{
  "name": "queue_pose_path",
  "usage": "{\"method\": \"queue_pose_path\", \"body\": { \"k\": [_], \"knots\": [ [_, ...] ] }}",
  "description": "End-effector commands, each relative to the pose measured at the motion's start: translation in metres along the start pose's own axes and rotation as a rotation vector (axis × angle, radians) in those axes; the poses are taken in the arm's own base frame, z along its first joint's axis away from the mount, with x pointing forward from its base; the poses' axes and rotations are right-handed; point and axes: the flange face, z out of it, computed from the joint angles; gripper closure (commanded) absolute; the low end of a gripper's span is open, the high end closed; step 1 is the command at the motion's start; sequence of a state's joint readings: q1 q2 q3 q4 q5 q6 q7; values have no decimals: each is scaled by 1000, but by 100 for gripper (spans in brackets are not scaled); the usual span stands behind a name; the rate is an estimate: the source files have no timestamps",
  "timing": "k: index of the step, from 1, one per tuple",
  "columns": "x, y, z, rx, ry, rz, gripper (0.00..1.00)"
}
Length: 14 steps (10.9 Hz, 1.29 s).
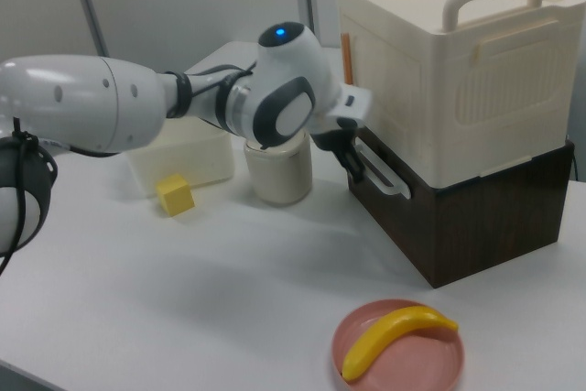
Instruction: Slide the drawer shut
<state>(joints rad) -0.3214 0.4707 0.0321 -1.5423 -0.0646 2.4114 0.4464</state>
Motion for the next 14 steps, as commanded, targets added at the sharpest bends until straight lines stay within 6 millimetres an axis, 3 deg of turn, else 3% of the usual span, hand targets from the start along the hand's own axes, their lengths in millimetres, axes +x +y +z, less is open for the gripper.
{"method": "queue_pose_path", "body": {
  "k": [1, 4, 7, 8, 10, 12, 13, 14],
  "knots": [
    [-35, -63, -42, -17, -83, -172, 100],
    [-79, -114, -104, -33, -186, -312, 100],
    [-129, -145, -162, -42, -304, -547, 100],
    [-141, -150, -180, -39, -326, -607, 100],
    [-159, -150, -199, -51, -390, -710, 100],
    [-163, -139, -216, -49, -423, -791, 93],
    [-158, -132, -223, -49, -413, -775, 84],
    [-152, -126, -228, -50, -402, -762, 50]
  ]
}}
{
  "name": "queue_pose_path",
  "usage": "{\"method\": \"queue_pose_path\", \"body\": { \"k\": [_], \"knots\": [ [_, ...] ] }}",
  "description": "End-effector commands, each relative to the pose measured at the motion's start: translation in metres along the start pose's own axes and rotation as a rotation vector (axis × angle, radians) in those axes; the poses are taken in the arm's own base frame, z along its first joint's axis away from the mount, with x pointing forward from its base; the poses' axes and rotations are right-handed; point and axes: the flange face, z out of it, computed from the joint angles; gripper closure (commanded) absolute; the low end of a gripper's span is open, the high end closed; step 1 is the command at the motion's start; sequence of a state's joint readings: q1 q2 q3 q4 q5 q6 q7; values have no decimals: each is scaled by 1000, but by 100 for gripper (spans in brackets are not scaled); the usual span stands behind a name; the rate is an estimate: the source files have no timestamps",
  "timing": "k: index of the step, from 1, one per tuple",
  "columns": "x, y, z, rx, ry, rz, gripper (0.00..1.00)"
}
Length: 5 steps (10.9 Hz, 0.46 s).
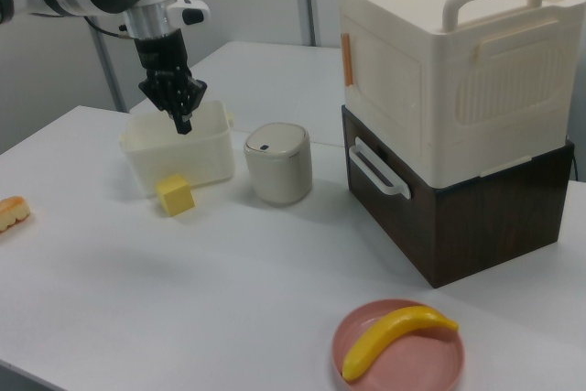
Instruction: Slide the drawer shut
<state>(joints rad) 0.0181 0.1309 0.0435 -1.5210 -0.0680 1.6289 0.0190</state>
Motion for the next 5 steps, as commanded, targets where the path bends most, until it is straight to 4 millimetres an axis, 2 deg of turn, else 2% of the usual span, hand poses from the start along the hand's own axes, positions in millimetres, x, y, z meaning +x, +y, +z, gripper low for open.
{"method": "queue_pose_path", "body": {
  "k": [1, 2, 5],
  "knots": [
    [-19, 23, -15, -3, 2, 7, 17],
    [-20, 23, -14, -14, -6, 5, 0],
    [-21, 24, -16, -17, -6, 7, 0]
  ]
}}
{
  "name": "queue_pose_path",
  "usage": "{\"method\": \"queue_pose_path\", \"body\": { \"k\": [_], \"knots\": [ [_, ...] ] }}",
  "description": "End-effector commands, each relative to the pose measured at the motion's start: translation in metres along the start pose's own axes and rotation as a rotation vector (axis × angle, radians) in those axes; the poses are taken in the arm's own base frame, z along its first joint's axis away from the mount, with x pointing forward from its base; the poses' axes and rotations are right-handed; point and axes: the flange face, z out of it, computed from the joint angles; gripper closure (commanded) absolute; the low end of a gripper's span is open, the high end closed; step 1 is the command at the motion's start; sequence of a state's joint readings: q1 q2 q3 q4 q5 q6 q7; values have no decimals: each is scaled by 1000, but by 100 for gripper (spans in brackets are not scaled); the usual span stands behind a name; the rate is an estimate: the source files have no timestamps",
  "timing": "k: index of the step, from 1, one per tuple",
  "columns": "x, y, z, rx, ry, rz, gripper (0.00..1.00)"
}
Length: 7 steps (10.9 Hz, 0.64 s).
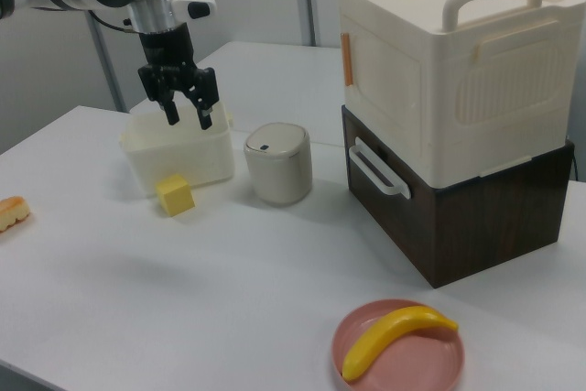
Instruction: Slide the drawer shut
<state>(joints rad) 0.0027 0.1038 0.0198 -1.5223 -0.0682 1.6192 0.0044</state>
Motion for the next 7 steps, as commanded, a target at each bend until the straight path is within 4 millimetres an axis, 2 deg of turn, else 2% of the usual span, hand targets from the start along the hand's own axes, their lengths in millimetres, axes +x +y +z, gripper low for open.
{"method": "queue_pose_path", "body": {
  "k": [1, 7],
  "knots": [
    [-16, 3, -7, -14, -25, -15, 0],
    [-19, 3, -6, -8, -47, -13, 0]
  ]
}}
